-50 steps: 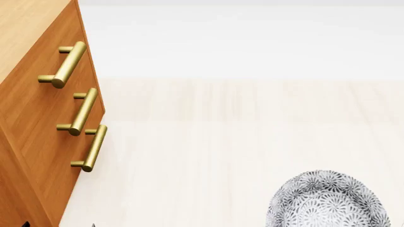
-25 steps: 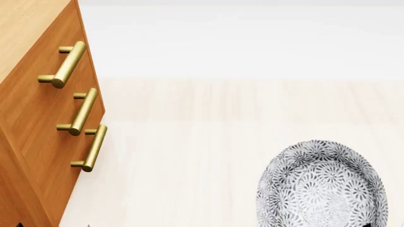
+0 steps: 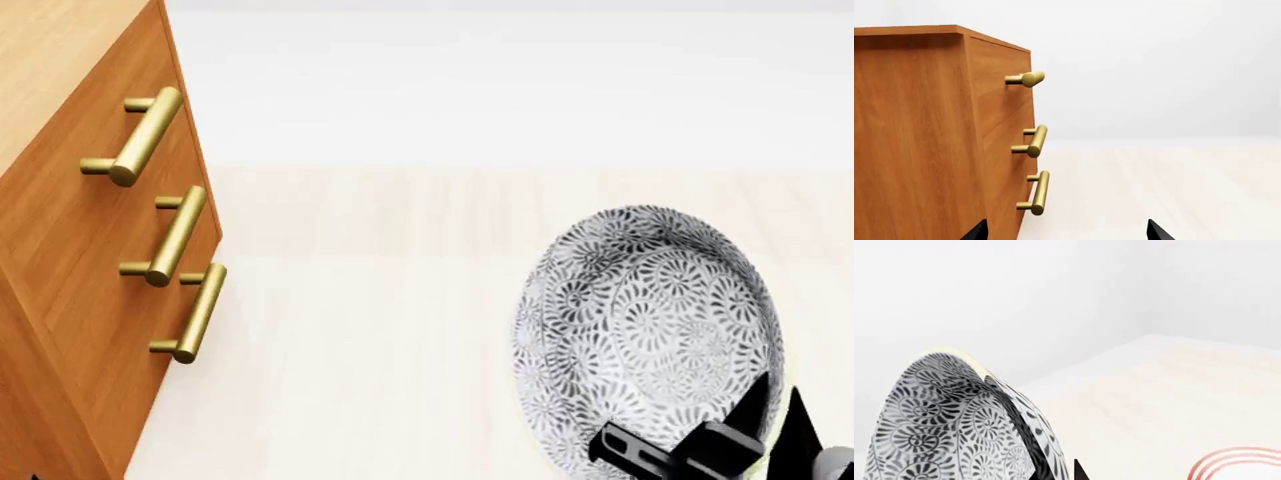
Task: Put the bowl on top of the cabinet.
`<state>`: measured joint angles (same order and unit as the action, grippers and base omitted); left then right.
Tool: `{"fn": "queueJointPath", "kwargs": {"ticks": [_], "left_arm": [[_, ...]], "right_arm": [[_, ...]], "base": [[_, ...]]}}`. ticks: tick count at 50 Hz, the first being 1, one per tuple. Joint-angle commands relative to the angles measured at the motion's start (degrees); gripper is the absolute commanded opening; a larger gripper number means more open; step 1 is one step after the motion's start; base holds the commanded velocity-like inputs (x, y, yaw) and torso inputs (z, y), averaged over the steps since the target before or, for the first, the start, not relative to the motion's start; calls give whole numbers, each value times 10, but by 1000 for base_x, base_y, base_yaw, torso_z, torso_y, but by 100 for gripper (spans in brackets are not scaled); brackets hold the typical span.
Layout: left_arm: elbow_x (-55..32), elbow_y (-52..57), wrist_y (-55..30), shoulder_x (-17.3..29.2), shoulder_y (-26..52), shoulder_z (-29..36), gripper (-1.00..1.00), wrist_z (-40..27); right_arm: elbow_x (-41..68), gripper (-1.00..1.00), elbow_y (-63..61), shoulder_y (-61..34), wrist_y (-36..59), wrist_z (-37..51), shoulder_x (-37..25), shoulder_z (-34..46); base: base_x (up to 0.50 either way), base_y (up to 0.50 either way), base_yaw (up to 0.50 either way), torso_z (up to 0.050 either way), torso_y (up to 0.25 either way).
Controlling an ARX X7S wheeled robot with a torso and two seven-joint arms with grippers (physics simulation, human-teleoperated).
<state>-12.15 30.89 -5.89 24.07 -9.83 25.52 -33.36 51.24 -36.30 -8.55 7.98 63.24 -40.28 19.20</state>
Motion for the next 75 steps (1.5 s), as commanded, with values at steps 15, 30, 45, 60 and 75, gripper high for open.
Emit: {"fn": "queueJointPath", "kwargs": {"ticks": [15,30,45,60,75], "left_arm": [[7,28,-2,2,-16,-7,100,7],[11,29,-3,3,-15,-1,100,6],[9,31,3,6,-19,-3,100,3],[4,33,5,9,-20,-6,100,0],[-18,60,19,27,-35,-12,100,11]], "right_arm": [[-111,-100,-47,-181,194,35,15,106],[-169,-100,-111,-277,329,66,27,182],[-118,-100,-24,-375,388,13,76,176],[-82,-100,50,-400,330,-113,79,166],[-47,-100,102,-374,244,-231,68,150]], "base": [[0,0,0,0,1],[0,0,0,0,0],[0,0,0,0,1],[0,0,0,0,1],[0,0,0,0,0]]}}
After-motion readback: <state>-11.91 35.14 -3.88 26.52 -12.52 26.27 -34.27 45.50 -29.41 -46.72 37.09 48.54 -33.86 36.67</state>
